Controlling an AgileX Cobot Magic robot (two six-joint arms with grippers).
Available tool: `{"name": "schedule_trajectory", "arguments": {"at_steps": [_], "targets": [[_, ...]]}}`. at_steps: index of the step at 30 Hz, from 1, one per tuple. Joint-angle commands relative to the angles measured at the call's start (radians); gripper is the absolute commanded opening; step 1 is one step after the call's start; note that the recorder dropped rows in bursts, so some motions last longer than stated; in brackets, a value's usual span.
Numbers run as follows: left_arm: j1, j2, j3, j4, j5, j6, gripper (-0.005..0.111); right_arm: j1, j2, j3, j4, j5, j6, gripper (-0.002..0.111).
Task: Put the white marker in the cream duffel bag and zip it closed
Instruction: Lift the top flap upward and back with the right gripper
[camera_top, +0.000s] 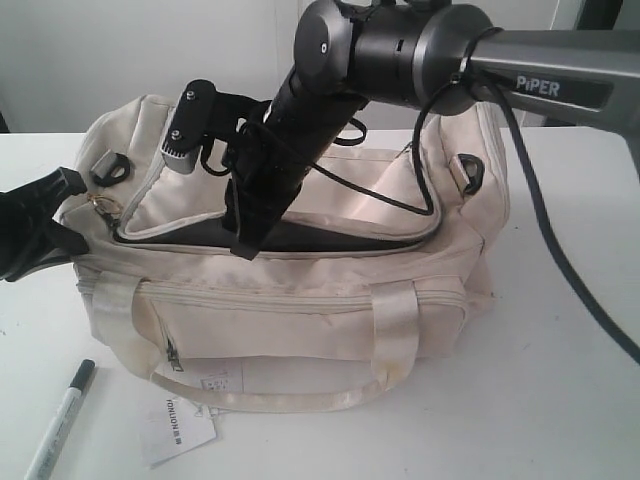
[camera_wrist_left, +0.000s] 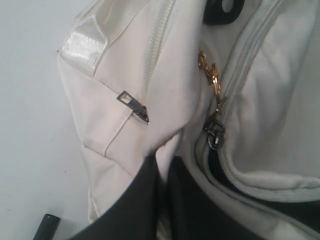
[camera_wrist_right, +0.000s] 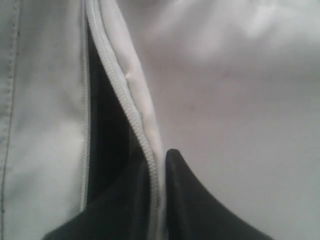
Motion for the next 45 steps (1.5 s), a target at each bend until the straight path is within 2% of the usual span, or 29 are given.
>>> {"name": "schedule_trajectory", "arguments": {"at_steps": [1, 5, 10, 28, 32, 45], "targets": [[0.001, -0.001, 0.006, -0.01, -0.01, 0.004, 0.0, -0.005, -0.007, -0.003, -0.029, -0.046, 0.08, 0.0], [0.001, -0.001, 0.006, -0.01, -0.012, 0.004, 0.0, -0.005, -0.033, -0.003, -0.167, -0.157, 0.291, 0.0], [0.001, -0.001, 0.006, -0.01, -0.014, 0.004, 0.0, -0.018, -0.079, -0.003, -0.285, -0.254, 0.45, 0.0], [0.001, -0.001, 0.006, -0.01, -0.023, 0.004, 0.0, -0.081, -0.186, -0.003, -0.345, -0.522, 0.79, 0.0], [0.001, -0.001, 0.006, -0.01, -0.027, 0.004, 0.0, -0.087, -0.197, -0.003, -0.345, -0.565, 0.821, 0.0], [0.001, -0.001, 0.006, -0.01, -0.036, 0.004, 0.0, -0.088, -0.199, -0.003, -0.364, -0.525, 0.82, 0.0]]}}
